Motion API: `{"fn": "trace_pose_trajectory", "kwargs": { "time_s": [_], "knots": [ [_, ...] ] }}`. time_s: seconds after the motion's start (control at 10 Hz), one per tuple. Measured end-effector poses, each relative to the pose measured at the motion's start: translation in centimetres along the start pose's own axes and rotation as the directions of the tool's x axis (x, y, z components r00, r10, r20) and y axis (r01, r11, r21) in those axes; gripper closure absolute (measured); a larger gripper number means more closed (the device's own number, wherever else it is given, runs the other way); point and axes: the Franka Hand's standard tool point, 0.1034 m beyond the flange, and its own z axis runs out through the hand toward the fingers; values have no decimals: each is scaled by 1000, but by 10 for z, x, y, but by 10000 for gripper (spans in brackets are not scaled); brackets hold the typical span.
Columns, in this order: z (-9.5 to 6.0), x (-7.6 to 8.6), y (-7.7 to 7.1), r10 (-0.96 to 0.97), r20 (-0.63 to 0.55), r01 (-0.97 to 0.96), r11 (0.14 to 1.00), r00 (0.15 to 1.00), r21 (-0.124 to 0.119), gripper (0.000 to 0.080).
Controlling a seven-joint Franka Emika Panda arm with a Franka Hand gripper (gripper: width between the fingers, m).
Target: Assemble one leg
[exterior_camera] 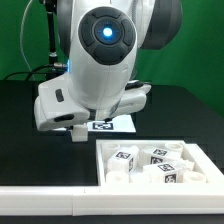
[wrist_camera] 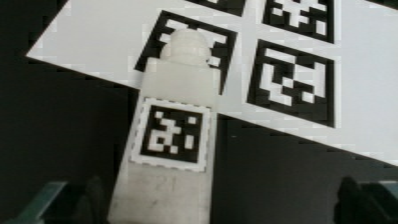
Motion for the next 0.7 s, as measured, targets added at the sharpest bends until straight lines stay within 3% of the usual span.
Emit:
{"fn": "trace_pose_trajectory", "kwargs": {
  "time_s": [0.3, 0.4, 0.5, 0.7],
  "knots": [
    [2, -1, 10, 84, 6, -84, 996, 996, -23, 150],
    [8, 2, 15, 104, 1, -104, 995, 995, -1, 150],
    [11, 3, 14, 123, 4, -123, 991, 992, 51, 150],
    [10, 5, 10, 114, 2, -114, 992, 994, 50, 150]
  ]
}}
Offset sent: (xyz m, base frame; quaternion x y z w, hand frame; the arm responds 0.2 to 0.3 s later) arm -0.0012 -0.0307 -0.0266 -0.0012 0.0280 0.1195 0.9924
